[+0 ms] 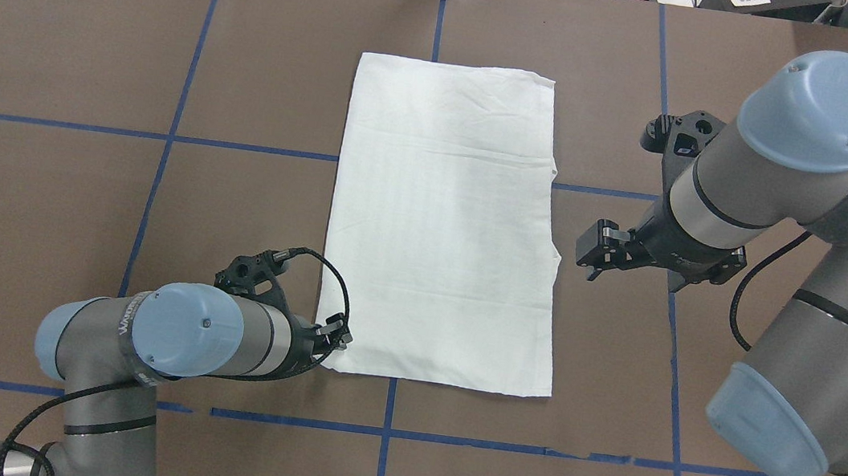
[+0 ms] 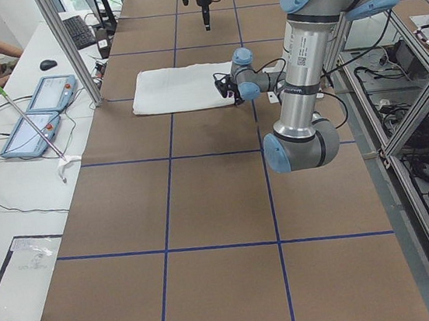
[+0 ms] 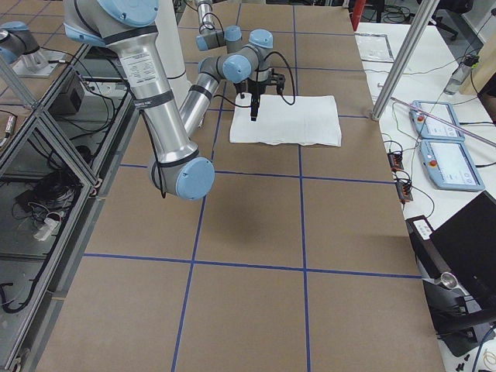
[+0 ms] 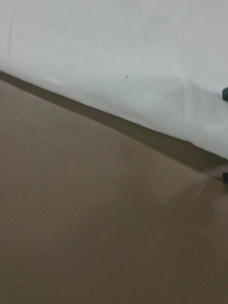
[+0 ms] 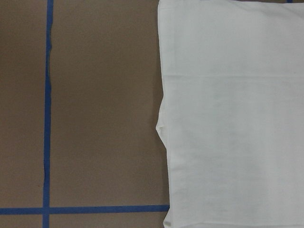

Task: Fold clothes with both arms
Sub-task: 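Move the right gripper to the shirt's other near corner beside the left gripper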

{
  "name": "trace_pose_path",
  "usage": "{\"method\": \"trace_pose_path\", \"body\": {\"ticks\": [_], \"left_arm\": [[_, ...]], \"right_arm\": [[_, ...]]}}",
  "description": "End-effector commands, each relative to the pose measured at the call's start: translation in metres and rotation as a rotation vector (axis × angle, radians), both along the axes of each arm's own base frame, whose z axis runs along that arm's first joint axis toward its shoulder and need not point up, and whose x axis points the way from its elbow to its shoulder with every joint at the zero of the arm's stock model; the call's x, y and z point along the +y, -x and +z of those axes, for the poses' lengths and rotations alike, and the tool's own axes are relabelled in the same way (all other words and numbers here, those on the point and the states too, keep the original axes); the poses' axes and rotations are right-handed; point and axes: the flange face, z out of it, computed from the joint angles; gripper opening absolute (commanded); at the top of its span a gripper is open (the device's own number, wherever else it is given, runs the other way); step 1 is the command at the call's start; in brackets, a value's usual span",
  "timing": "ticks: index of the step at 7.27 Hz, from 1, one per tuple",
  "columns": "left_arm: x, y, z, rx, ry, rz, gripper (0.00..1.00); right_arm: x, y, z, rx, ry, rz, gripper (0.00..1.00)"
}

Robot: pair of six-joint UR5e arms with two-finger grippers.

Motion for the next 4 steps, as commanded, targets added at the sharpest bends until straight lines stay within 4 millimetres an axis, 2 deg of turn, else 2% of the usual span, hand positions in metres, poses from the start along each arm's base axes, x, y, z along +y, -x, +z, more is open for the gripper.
{"method": "trace_pose_path", "body": {"ticks": [1, 4], "left_arm": [[-0.0004, -0.0002, -0.0011, 0.004, -0.003, -0.003, 0.56], [-0.0029, -0.0012, -0.0061, 0.008, -0.016, -0.021, 0.55]], "right_arm": [[-0.0001, 0.0002, 0.0011, 0.001, 0.002, -0.001, 1.00], [0.0003, -0.0006, 0.0076, 0.012, 0.008, 0.001, 1.00]]}}
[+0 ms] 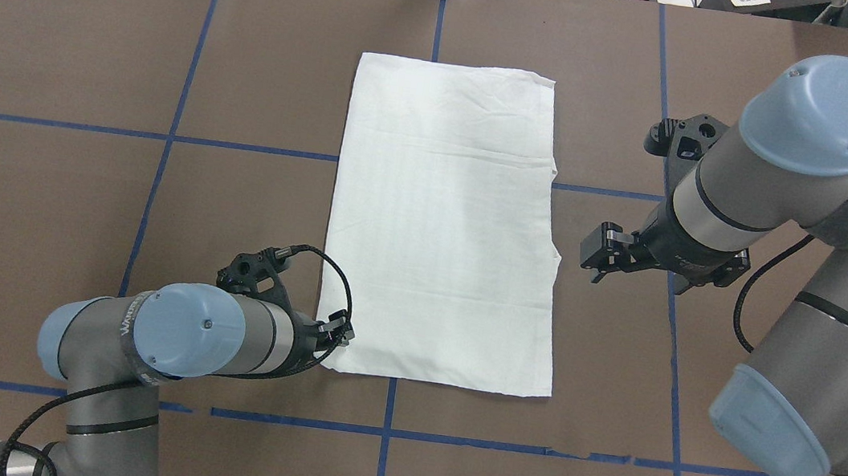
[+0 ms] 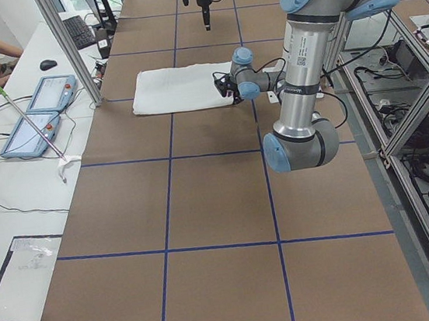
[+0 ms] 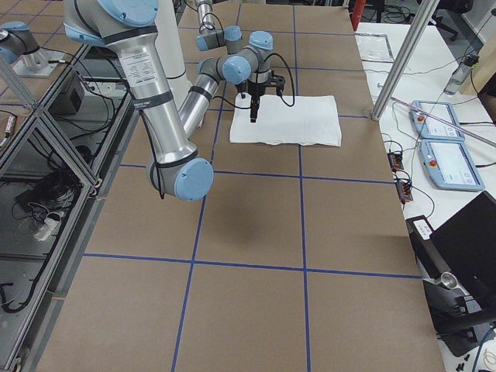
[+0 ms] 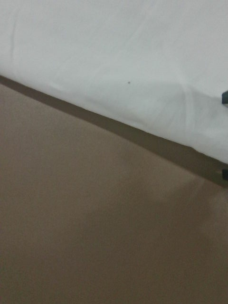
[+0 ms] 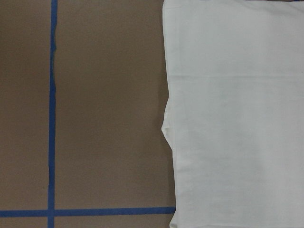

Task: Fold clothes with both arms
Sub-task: 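Move the right gripper to the shirt's other near corner beside the left gripper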

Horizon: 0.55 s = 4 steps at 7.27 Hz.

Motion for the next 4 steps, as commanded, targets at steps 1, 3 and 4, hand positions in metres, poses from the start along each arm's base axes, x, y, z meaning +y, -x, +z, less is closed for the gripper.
{"method": "trace_pose_path", "body": {"ticks": [1, 3, 4], "left_arm": [[-0.0005, -0.0005, -0.0020, 0.002, -0.001, -0.003, 0.50], [-0.0003, -0.0005, -0.0022, 0.004, -0.001, -0.002, 0.30], [-0.0016, -0.0009, -0.0067, 0.009, -0.003, -0.005, 0.18]], "right_arm": [[-0.0002, 0.0002, 0.0004, 0.001, 0.001, 0.000, 1.00], [0.0004, 0.0014, 0.0007, 0.000, 0.005, -0.003, 1.00], [0.0004, 0.0015, -0.0001, -0.002, 0.006, -0.003, 1.00]]}}
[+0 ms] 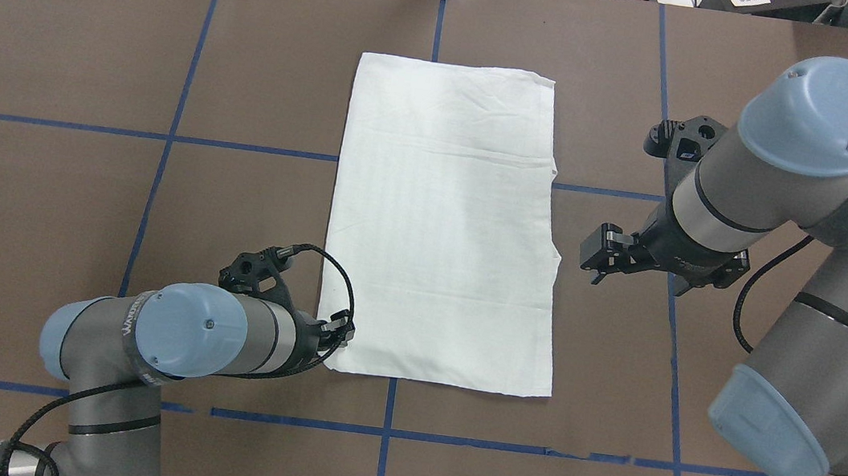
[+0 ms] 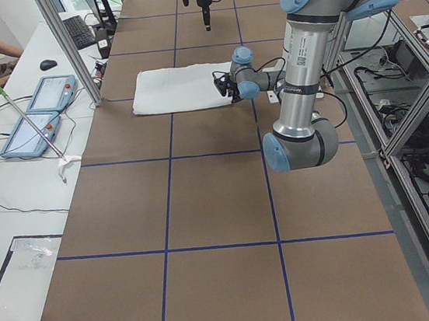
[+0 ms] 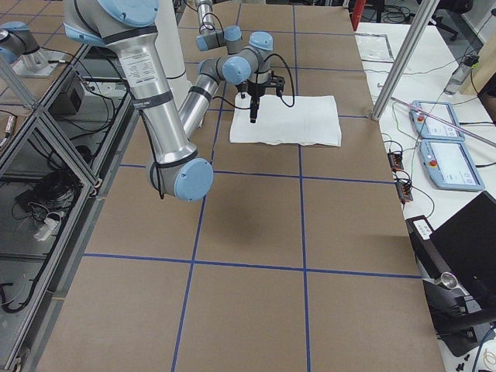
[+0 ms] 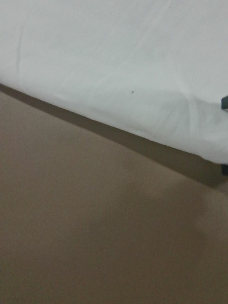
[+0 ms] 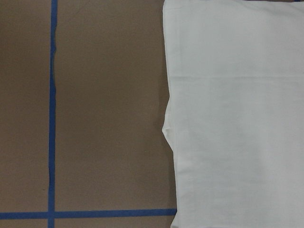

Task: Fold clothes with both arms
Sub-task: 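Move the right gripper to the shirt's other near corner beside the left gripper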

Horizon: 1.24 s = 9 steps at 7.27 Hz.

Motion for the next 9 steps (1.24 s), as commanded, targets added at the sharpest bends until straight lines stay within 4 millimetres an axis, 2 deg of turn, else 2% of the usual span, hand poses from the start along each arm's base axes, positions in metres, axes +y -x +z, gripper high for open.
{"method": "trace_pose_path", "body": {"ticks": [1, 2, 3, 5, 6, 7, 9], "left_arm": [[-0.001, 0.000, -0.003, 0.005, -0.002, -0.002, 0.06], [0.000, 0.002, -0.008, 0.015, -0.005, -0.002, 0.00], [0.000, 0.003, -0.013, 0.023, -0.010, 0.000, 0.00], [-0.003, 0.004, -0.020, 0.030, -0.031, 0.012, 0.00], [-0.004, 0.004, -0.023, 0.034, -0.036, 0.013, 0.00], [-0.009, 0.006, -0.024, 0.033, -0.050, 0.015, 0.00], [-0.018, 0.010, -0.021, 0.019, -0.082, 0.015, 0.00]], "right_arm": [[0.000, 0.003, 0.000, 0.002, 0.047, 0.040, 1.00], [0.002, 0.004, -0.004, -0.007, 0.092, 0.096, 1.00], [0.008, 0.011, -0.007, -0.005, 0.146, 0.145, 1.00], [0.031, 0.039, -0.008, 0.024, 0.249, 0.264, 1.00], [0.047, 0.063, -0.002, -0.013, 0.245, 0.345, 1.00], [0.064, 0.088, 0.018, -0.034, 0.276, 0.405, 1.00], [0.099, 0.114, 0.045, 0.005, 0.262, 0.456, 1.00]]}}
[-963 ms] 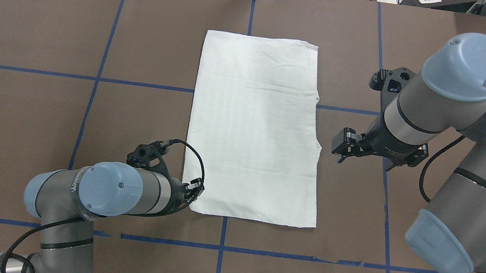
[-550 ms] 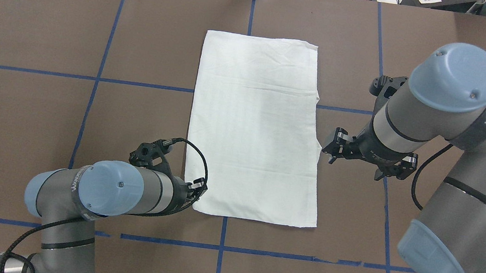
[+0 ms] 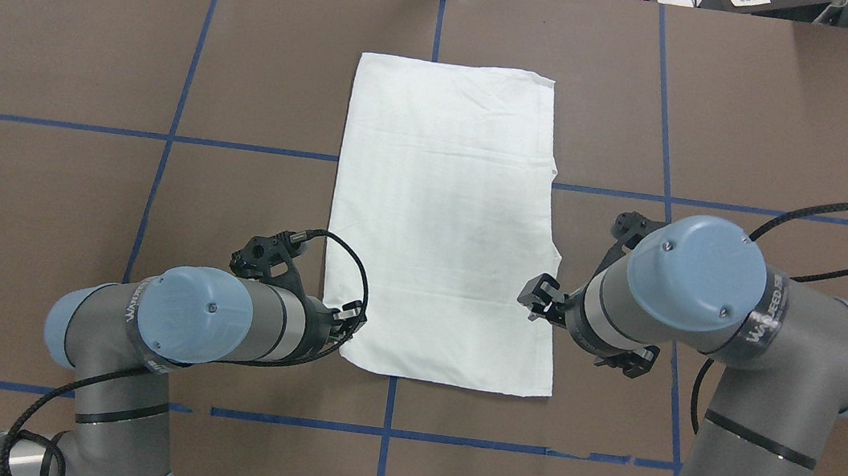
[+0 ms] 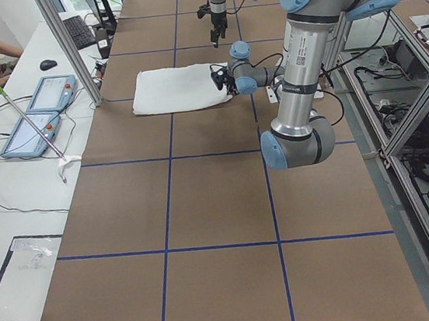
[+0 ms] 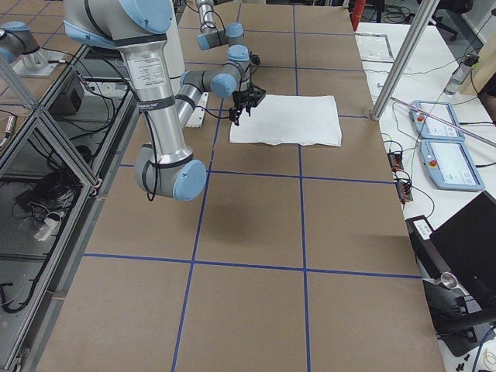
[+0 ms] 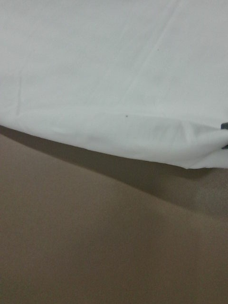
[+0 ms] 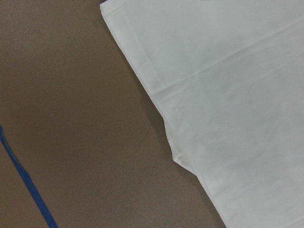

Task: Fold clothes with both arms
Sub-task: 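Move the right gripper to the shirt's other near corner beside the left gripper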

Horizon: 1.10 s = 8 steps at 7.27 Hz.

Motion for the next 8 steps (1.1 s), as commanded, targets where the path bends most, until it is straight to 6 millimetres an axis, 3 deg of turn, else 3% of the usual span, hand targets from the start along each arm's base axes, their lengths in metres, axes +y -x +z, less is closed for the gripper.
{"method": "trace_pose_path", "body": {"ticks": [1, 3, 6, 8], "left_arm": [[-0.003, 0.002, -0.002, -0.002, -0.020, 0.004, 0.00], [-0.006, 0.004, -0.004, 0.001, -0.020, 0.001, 0.00], [-0.006, 0.003, -0.009, 0.007, -0.022, 0.001, 0.00], [-0.007, 0.003, -0.009, 0.009, -0.023, -0.002, 0.00]], "right_arm": [[0.033, 0.029, 0.023, 0.034, 0.034, 0.045, 1.00], [0.058, 0.059, 0.023, 0.043, 0.053, 0.023, 1.00], [0.057, 0.090, 0.029, 0.072, 0.097, 0.098, 1.00], [0.053, 0.096, 0.024, 0.070, 0.093, 0.104, 1.00]]}}
